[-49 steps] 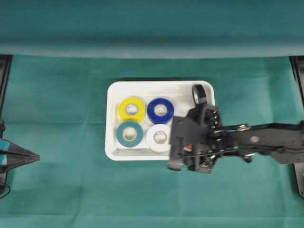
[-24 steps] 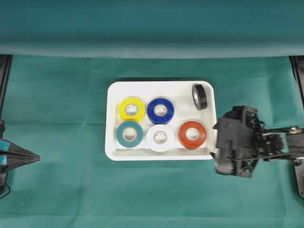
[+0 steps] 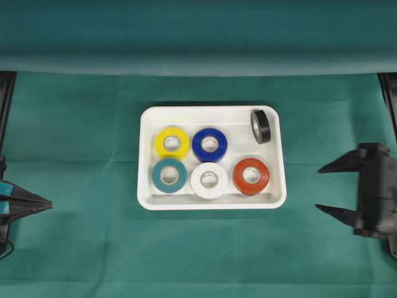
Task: Put the tape into the white case with the right arm.
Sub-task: 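Open the right gripper and retract it to the right side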
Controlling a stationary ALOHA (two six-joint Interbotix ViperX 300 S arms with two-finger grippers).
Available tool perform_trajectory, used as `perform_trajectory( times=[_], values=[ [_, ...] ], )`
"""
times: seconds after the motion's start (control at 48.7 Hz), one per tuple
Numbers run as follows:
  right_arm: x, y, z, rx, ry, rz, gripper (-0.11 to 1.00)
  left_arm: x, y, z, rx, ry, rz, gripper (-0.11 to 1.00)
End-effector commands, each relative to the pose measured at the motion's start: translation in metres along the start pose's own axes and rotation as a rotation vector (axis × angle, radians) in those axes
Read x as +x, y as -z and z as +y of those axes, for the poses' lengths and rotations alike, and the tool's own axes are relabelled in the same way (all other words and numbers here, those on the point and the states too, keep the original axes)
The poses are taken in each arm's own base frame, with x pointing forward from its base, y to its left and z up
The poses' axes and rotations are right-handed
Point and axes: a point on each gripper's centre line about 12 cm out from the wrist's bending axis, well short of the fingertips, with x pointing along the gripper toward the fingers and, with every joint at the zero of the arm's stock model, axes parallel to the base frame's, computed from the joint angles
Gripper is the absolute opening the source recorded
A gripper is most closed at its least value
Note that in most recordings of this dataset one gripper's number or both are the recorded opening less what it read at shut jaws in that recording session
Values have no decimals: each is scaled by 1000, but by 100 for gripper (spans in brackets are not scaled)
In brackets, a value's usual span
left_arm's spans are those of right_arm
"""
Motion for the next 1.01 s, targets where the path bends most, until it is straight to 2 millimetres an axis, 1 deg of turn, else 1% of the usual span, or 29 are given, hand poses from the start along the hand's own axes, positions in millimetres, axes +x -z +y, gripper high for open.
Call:
perform_trajectory(
  times=[0.0,0.062,0.164,0.451,0.657,0.718,0.882,0.985],
  values=[
    [-7,5,-2,7,-1,-38,64,0,-8,1,-2,-10,-16,0],
    [-12,11,-3,9,-4,-59,64,0,-8,2,-3,-14,-17,0],
    [-15,11,-2,14,-19,-94,64,0,-9,2,-4,-17,-18,0],
    [-11,13,1,17,-41,-92,64,0,-8,2,-5,-17,-16,0],
    [-11,8,17,-1,-160,-190,64,0,-8,2,-5,-17,-16,0],
    [-11,10,21,-13,-193,-205,64,0,-8,2,-6,-19,-13,0],
    [-11,19,32,-50,-251,-183,64,0,-8,2,-4,-17,-13,0],
    [-13,21,40,-76,-292,-178,64,0,-8,2,-4,-17,-13,0]
  ],
)
